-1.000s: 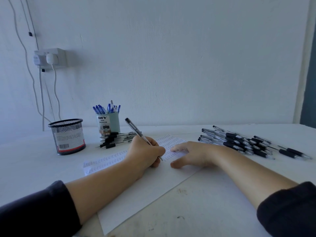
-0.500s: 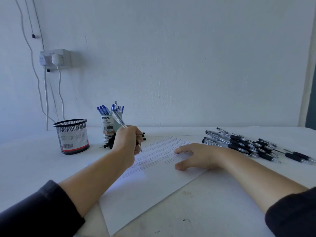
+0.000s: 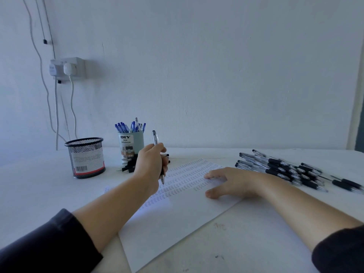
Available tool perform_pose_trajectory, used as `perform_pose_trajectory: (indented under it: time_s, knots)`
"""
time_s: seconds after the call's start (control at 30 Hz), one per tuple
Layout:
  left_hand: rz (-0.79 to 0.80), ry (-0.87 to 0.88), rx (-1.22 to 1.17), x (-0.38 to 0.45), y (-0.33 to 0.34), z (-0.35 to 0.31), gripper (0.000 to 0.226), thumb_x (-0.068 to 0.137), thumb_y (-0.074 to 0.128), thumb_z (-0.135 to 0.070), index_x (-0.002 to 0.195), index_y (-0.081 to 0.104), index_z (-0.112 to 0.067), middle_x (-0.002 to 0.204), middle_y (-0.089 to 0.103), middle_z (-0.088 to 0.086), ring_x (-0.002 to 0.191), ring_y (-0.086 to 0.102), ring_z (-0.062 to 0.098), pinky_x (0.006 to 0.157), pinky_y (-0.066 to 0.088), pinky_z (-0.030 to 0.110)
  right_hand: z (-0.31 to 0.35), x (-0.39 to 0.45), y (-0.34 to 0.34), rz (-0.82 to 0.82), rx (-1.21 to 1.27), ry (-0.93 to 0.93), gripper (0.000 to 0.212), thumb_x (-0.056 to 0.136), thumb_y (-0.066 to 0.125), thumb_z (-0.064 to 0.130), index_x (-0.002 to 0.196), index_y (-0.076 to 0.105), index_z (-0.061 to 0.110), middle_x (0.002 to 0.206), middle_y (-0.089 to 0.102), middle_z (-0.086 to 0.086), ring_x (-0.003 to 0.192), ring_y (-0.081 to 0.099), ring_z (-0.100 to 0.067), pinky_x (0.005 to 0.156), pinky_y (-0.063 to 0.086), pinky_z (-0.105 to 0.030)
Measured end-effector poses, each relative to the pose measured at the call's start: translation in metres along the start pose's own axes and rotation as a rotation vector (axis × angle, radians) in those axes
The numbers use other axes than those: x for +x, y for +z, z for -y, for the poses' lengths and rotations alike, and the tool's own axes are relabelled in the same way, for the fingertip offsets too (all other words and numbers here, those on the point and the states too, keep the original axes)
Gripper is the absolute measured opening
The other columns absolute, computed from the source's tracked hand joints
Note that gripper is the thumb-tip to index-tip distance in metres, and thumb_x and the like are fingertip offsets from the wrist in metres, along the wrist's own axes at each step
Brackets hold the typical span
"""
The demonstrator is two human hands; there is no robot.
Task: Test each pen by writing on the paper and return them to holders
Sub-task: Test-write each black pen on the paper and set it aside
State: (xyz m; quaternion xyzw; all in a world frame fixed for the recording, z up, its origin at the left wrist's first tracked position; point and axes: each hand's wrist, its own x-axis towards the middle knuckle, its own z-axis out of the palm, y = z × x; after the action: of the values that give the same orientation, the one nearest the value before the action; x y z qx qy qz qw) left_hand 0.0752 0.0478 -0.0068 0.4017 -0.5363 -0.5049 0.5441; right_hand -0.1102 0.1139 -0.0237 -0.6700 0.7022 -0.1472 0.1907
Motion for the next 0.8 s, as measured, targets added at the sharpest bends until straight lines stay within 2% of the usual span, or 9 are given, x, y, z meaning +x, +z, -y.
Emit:
perform_pose_trajectory:
  time_s: [0.2, 0.3, 0.4, 0.5, 0.57, 0.6, 0.63, 0.7, 0.8]
  knots:
    - [0.014, -0.006, -0.037, 0.001, -0.001, 0.0, 0.021, 0.096, 0.051, -0.016, 0.075, 0.051, -0.011, 0.057, 0.041, 0.003, 0.04, 0.033, 0.012, 0.036, 0.026, 0.02, 0.0, -0.001, 0.0, -0.003, 0.0, -0.005, 0.065, 0.082, 0.066, 0.046, 0.141, 0.04, 0.034, 0.151, 0.031, 0.014, 0.139, 0.03, -0.007, 0.114, 0.021, -0.027]
    - [-0.029, -0.008, -0.034, 0.001, -0.001, 0.0, 0.022, 0.095, 0.054, -0.018, 0.075, 0.055, -0.011, 0.063, 0.04, 0.002, 0.049, 0.034, 0.013, 0.046, 0.029, 0.025, 0.001, -0.001, 0.0, -0.002, 0.006, 0.0, 0.066, 0.081, 0.067, 0.046, 0.14, 0.041, 0.035, 0.151, 0.03, 0.014, 0.139, 0.03, -0.008, 0.114, 0.02, -0.028]
    - [-0.041, -0.019, 0.004, 0.001, 0.0, 0.0, 0.017, 0.095, 0.057, -0.021, 0.084, 0.064, -0.011, 0.064, 0.038, 0.0, 0.057, 0.033, 0.013, 0.059, 0.033, 0.027, 0.002, -0.002, 0.0, -0.003, 0.016, 0.004, 0.065, 0.081, 0.068, 0.046, 0.139, 0.042, 0.036, 0.151, 0.032, 0.014, 0.138, 0.031, -0.008, 0.114, 0.021, -0.028]
    - [0.023, -0.02, -0.022, 0.002, 0.0, 0.003, 0.014, 0.094, 0.057, -0.015, 0.085, 0.061, -0.005, 0.057, 0.041, 0.001, 0.049, 0.034, 0.011, 0.049, 0.029, 0.024, 0.002, -0.003, 0.0, -0.021, 0.038, 0.01, 0.064, 0.08, 0.07, 0.044, 0.138, 0.043, 0.035, 0.15, 0.034, 0.012, 0.137, 0.032, -0.008, 0.113, 0.022, -0.027]
    - [0.052, -0.011, 0.003, 0.002, 0.001, 0.005, 0.013, 0.093, 0.059, -0.013, 0.082, 0.057, -0.006, 0.061, 0.05, 0.004, 0.049, 0.04, 0.012, 0.047, 0.031, 0.024, 0.004, -0.007, -0.001, -0.043, 0.058, 0.013, 0.065, 0.08, 0.07, 0.043, 0.138, 0.042, 0.035, 0.15, 0.034, 0.011, 0.137, 0.033, -0.008, 0.112, 0.023, -0.027]
    - [0.066, -0.001, 0.02, 0.002, 0.002, 0.006, 0.008, 0.092, 0.06, -0.012, 0.087, 0.056, -0.008, 0.065, 0.055, 0.006, 0.051, 0.043, 0.013, 0.048, 0.034, 0.024, 0.005, -0.009, -0.002, -0.058, 0.063, 0.007, 0.066, 0.08, 0.07, 0.044, 0.139, 0.042, 0.035, 0.15, 0.034, 0.01, 0.137, 0.033, -0.008, 0.111, 0.023, -0.026]
    - [0.078, 0.007, 0.033, 0.001, 0.003, 0.006, 0.009, 0.091, 0.062, -0.011, 0.096, 0.054, -0.01, 0.069, 0.06, 0.007, 0.054, 0.047, 0.013, 0.049, 0.036, 0.025, 0.007, -0.011, -0.002, -0.075, 0.068, -0.006, 0.066, 0.081, 0.069, 0.045, 0.14, 0.041, 0.035, 0.15, 0.034, 0.01, 0.137, 0.033, -0.008, 0.11, 0.024, -0.025]
    - [0.105, 0.024, 0.061, 0.0, 0.005, 0.009, 0.03, 0.088, 0.065, -0.007, 0.109, 0.045, -0.016, 0.077, 0.064, 0.011, 0.06, 0.052, 0.016, 0.052, 0.04, 0.027, 0.011, -0.013, -0.002, -0.115, 0.116, -0.048, 0.067, 0.082, 0.068, 0.045, 0.141, 0.039, 0.031, 0.147, 0.038, 0.01, 0.136, 0.035, -0.008, 0.104, 0.026, -0.022]
    - [0.139, 0.044, 0.075, -0.003, 0.007, 0.012, 0.037, 0.087, 0.065, -0.004, 0.112, 0.041, -0.017, 0.079, 0.064, 0.01, 0.064, 0.055, 0.017, 0.053, 0.043, 0.028, 0.018, -0.01, 0.0, -0.202, 0.208, -0.124, 0.061, 0.083, 0.067, 0.043, 0.137, 0.044, 0.027, 0.125, 0.055, 0.007, 0.123, 0.048, -0.01, 0.099, 0.034, -0.023]
